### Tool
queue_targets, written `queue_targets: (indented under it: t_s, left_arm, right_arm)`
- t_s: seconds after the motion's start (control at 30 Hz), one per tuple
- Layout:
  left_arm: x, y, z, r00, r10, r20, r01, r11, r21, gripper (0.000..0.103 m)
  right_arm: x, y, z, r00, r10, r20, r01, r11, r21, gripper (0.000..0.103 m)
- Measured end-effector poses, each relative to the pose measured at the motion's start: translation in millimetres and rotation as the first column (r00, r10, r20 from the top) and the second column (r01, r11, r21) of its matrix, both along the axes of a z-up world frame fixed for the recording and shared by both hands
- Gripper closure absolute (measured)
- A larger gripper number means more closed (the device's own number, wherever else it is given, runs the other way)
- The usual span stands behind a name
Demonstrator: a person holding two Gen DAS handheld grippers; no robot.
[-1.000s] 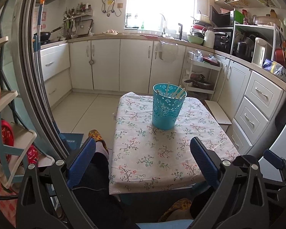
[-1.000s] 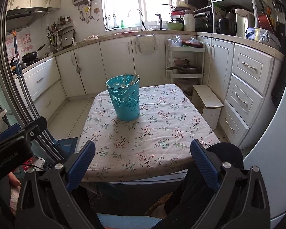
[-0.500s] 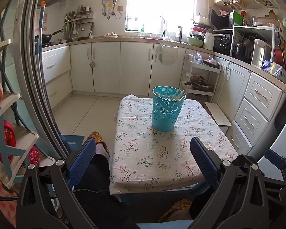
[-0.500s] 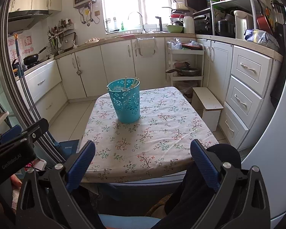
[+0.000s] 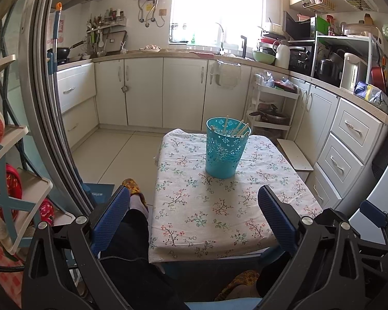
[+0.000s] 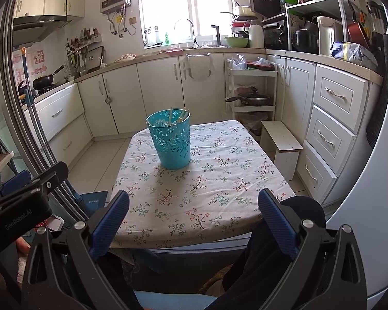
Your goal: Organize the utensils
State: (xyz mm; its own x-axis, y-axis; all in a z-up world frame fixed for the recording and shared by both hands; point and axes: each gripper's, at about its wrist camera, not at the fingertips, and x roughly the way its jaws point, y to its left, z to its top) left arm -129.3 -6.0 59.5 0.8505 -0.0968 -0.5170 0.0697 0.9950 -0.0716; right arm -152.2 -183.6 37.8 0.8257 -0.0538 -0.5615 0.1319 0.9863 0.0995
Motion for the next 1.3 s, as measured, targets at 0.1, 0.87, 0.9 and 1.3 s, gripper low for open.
queue_targets:
  t_s: [0.1, 0.87, 0.9, 1.3]
  left_arm:
    - [-0.1, -0.4, 0.0, 1.000, 0.001, 0.002, -0.001, 1.000, 0.002, 0.008]
    - [-1.2, -1.7, -0.4, 1.000, -0.001, 0.000, 0.001, 1.000, 0.003, 0.008]
    - [-1.3, -1.8, -0.4, 1.000, -0.001, 0.000, 0.001, 1.000, 0.003, 0.008]
    - [-4.4, -0.5, -1.5, 1.000, -0.003, -0.006, 0.003, 1.000, 0.006, 0.008]
  right_arm:
    - [-0.5, 0.2, 0.4, 1.000, -0.001, 0.002, 0.001, 1.000, 0.000, 0.007]
    - [-2.4, 4.0, 2.1, 1.000, -0.028, -0.006, 0.027, 0.999, -0.032, 0.007]
    - [-2.4, 4.1, 2.0, 1.000, -0.028, -0.007, 0.028, 0.999, -0.033, 0.007]
    - [-2.6, 3.9, 3.2, 0.999, -0.038, -0.008, 0.037, 0.998, -0.043, 0.007]
